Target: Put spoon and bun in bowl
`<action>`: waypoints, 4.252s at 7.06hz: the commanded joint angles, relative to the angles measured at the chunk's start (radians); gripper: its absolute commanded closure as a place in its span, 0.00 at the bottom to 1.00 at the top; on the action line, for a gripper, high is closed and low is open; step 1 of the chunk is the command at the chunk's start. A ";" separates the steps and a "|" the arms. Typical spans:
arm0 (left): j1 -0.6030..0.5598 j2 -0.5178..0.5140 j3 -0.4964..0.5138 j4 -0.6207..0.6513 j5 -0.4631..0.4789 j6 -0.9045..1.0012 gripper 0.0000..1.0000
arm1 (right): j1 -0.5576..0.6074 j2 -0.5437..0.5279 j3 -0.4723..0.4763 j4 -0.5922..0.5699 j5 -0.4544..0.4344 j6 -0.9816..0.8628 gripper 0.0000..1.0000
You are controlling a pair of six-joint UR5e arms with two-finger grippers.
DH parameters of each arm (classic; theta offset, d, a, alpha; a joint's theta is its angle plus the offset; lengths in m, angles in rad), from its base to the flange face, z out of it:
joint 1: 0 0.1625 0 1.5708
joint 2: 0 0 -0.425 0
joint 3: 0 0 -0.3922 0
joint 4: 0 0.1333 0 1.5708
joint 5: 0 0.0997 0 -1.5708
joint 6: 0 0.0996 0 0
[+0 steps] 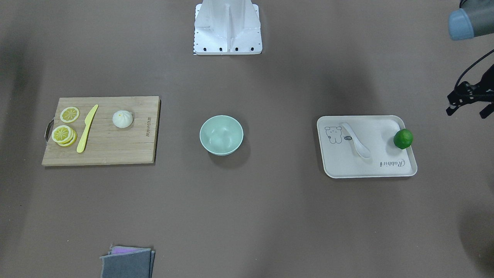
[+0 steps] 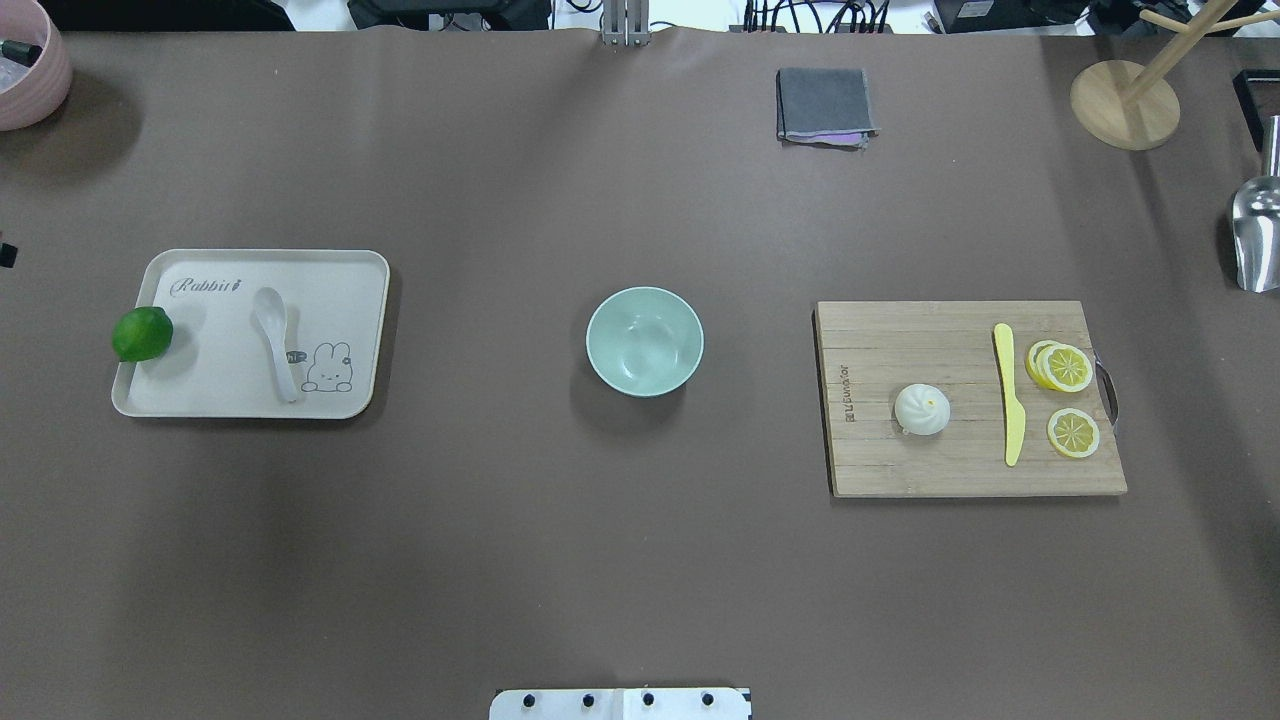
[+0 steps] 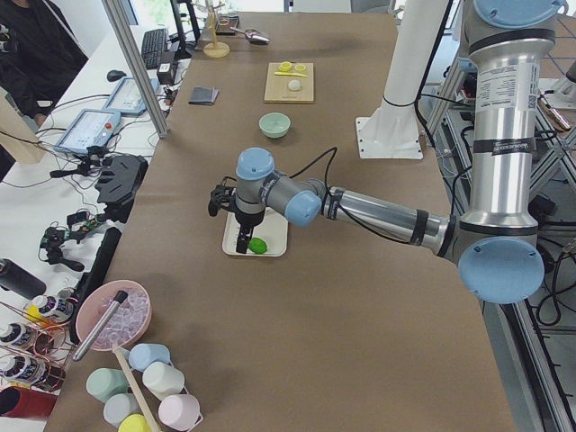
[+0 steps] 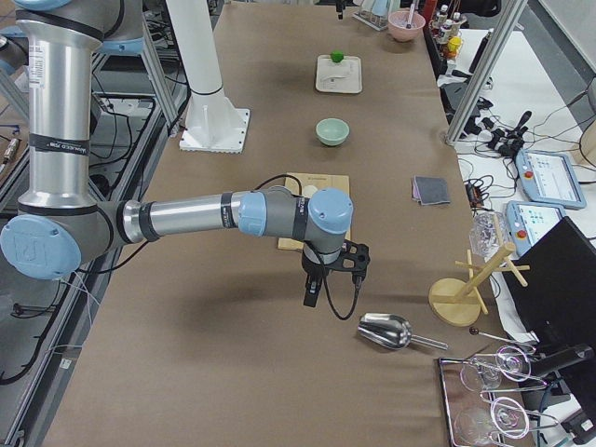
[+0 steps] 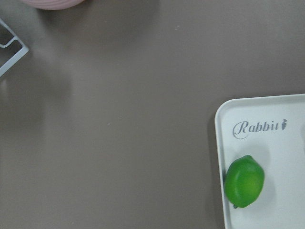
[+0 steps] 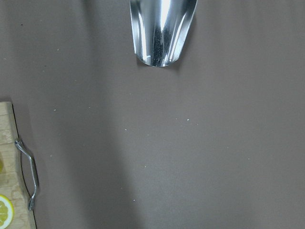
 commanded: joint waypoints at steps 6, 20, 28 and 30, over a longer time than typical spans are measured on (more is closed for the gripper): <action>0.329 -0.267 0.014 0.020 0.254 -0.315 0.02 | -0.036 0.036 0.075 0.000 -0.007 -0.004 0.00; 0.597 -0.105 0.106 -0.247 0.502 -0.616 0.14 | -0.059 0.047 0.097 0.037 0.099 0.022 0.00; 0.549 -0.102 0.075 -0.290 0.488 -0.604 1.00 | -0.062 0.048 0.101 0.037 0.109 0.023 0.00; 0.540 -0.175 0.011 -0.269 0.488 -0.604 1.00 | -0.104 0.050 0.150 0.038 0.108 0.072 0.00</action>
